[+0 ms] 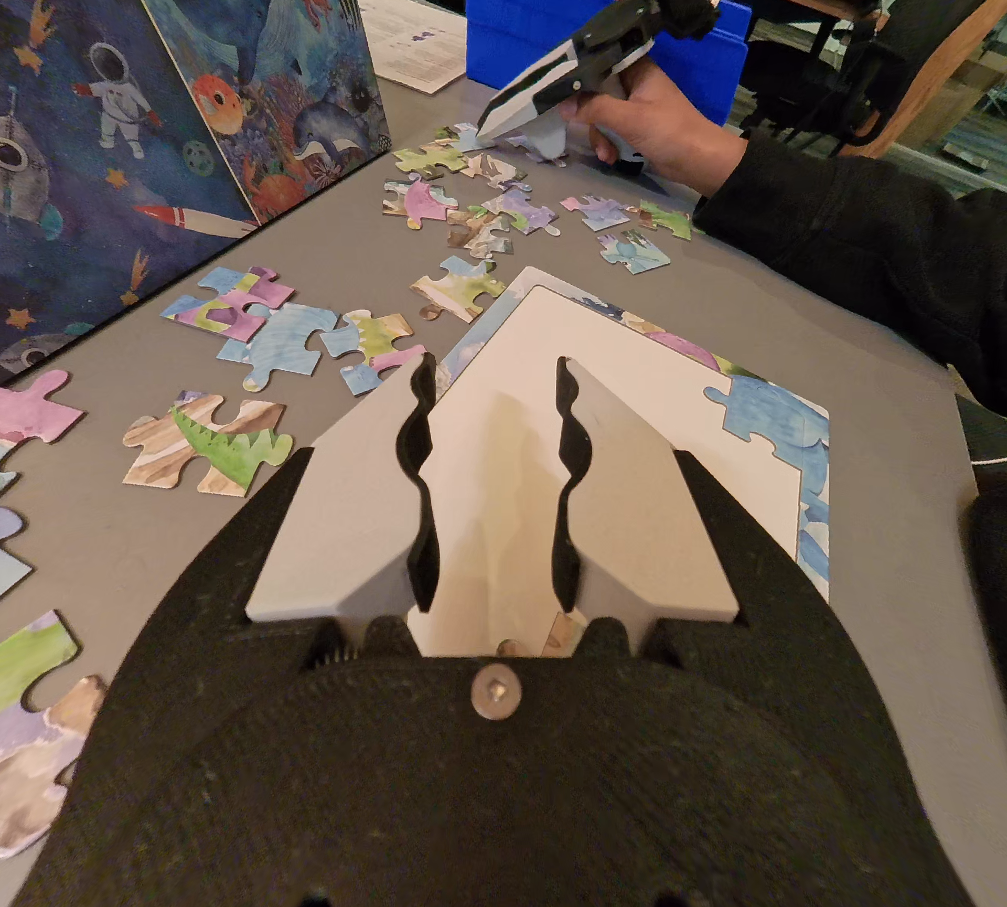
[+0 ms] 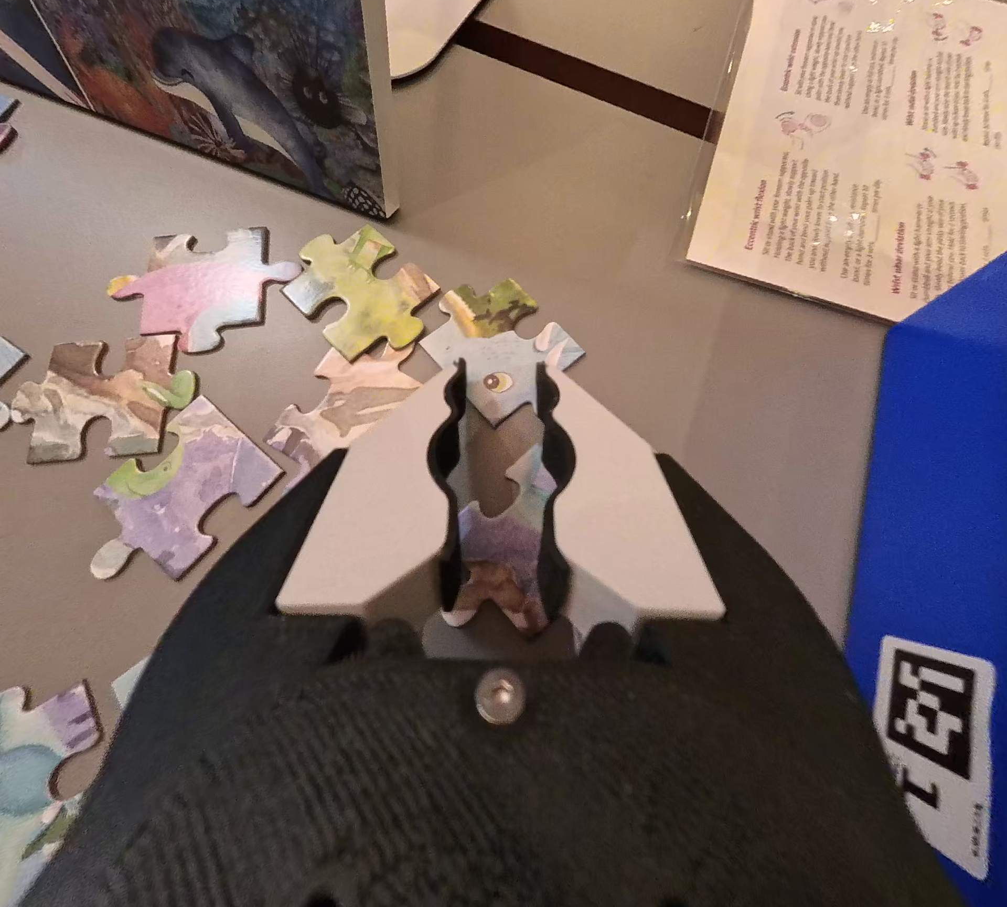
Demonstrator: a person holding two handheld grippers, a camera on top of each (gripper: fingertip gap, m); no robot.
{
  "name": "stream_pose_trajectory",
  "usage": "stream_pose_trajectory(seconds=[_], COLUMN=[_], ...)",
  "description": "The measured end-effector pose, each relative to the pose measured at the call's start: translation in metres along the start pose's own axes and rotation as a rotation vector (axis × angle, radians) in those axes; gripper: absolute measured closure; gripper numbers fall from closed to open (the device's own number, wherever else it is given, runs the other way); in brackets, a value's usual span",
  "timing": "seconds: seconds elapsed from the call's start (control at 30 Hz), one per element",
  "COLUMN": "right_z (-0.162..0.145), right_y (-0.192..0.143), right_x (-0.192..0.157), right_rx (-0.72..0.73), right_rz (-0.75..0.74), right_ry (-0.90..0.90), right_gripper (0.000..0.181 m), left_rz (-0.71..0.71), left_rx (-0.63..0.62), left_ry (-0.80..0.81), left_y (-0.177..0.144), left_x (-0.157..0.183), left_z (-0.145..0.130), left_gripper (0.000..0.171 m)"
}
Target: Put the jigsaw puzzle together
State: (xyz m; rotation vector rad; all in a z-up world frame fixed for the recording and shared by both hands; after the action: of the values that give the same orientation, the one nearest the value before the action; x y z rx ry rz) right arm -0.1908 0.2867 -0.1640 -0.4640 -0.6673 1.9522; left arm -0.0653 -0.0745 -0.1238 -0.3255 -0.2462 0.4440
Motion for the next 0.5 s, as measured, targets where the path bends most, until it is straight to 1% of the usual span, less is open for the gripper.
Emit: stream_pose_trajectory(seconds=[0.1, 0.23, 0.37, 0.5], right_z=[0.002, 0.003, -0.002, -0.007], right_y=[-0.005, -0.01, -0.009, -0.003], right_x=[0.005, 0.011, 0.018, 0.016], right_rx=[0.046, 0.083, 0.046, -0.025], right_rz=[-0.01, -0.002, -0.035, -0.014], right_ry=[0.036, 0.098, 0.11, 0.094], right_gripper=[0.152, 0.152, 0.156, 0.153], left_rz=[0.002, 0.0, 0.0, 0.0], left_rx=[0.002, 0.002, 0.002, 0.002], left_ry=[0.003, 0.004, 0.009, 0.011], left_y=[0.0, 0.0, 0.0, 0.0], left_x=[0.0, 0.001, 0.002, 0.002], left_z=[0.0, 0.001, 0.001, 0.001], left_gripper=[0.129, 0.129, 0.129, 0.129])
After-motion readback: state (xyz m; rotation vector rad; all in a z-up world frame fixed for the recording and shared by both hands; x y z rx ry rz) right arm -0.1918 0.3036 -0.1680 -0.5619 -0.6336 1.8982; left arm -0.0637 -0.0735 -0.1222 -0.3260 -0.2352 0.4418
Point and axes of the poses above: each gripper's, where its closed fingertips meet, y out along the fingers, z out of its top, x = y × z across the jaws, the point moved 6 cm from there along -y, back along the fingers, and after that the axes turned 4 degrees about z, right-handed, at the moved point
